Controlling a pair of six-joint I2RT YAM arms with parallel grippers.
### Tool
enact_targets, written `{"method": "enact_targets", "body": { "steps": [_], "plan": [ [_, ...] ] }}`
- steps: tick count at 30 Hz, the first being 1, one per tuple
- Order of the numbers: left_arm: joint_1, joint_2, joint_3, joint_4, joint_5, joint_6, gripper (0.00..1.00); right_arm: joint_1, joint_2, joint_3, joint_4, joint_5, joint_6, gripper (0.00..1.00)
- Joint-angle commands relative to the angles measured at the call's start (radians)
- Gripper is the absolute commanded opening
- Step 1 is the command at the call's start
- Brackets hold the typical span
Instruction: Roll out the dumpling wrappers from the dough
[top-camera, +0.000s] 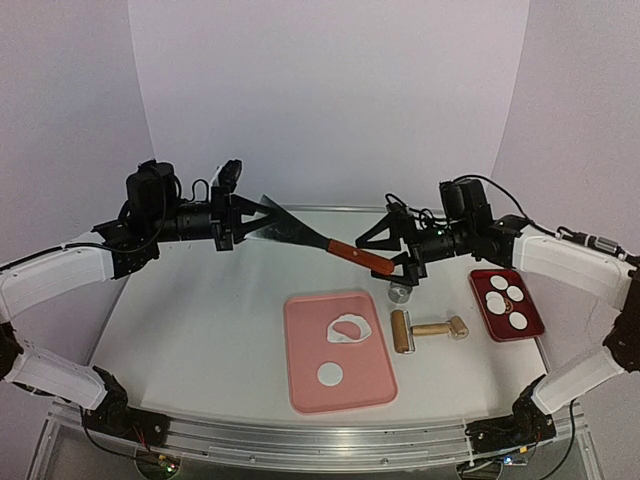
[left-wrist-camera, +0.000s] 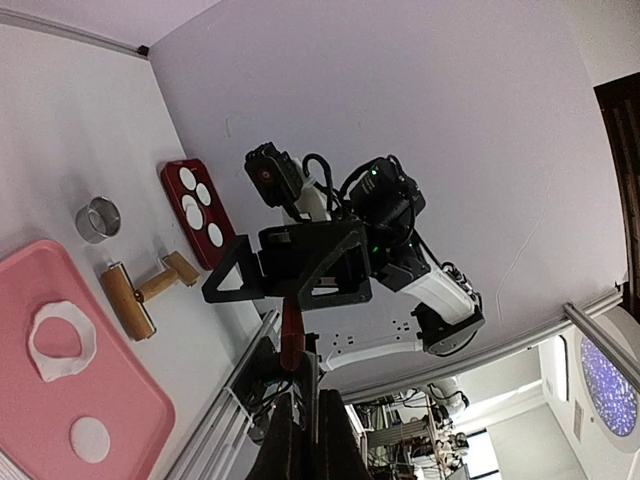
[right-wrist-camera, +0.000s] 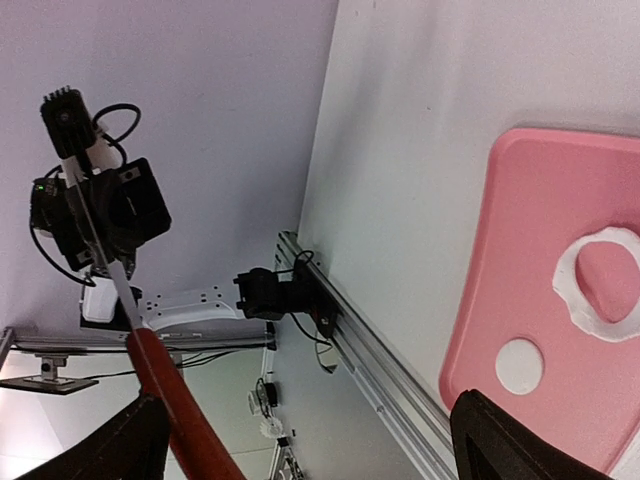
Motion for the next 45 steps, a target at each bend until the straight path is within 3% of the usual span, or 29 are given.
{"method": "enact_targets", "body": {
  "steps": [1, 10, 20, 30, 36, 41, 45],
  "plan": [
    [0.008, -0.035, 0.002, 0.099, -0.061, -0.037, 0.0, -0.004, -0.062, -0.039, 0.316, -0.07, 0.183, 0.98],
    [0.009, -0.044, -0.007, 0.087, -0.125, -0.048, 0.0, -0.003, -0.092, -0.061, 0.459, -0.156, 0.318, 0.9],
    [0.009, -0.053, -0.031, 0.083, -0.172, -0.058, 0.0, -0.001, -0.075, -0.058, 0.471, -0.17, 0.337, 0.51],
    [0.009, -0.075, -0.046, 0.04, -0.25, -0.055, 0.0, -0.002, -0.055, -0.055, 0.469, -0.214, 0.337, 0.47],
    [0.008, -0.059, -0.035, 0.027, -0.262, -0.059, 0.0, -0.002, -0.039, -0.046, 0.468, -0.256, 0.335, 0.39],
    [0.008, -0.052, -0.036, 0.03, -0.257, -0.063, 0.0, -0.002, -0.027, -0.029, 0.468, -0.25, 0.322, 0.24],
    [0.008, -0.042, -0.04, 0.004, -0.205, -0.047, 0.01, -0.002, -0.028, -0.032, 0.449, -0.195, 0.304, 0.0]
  ]
}}
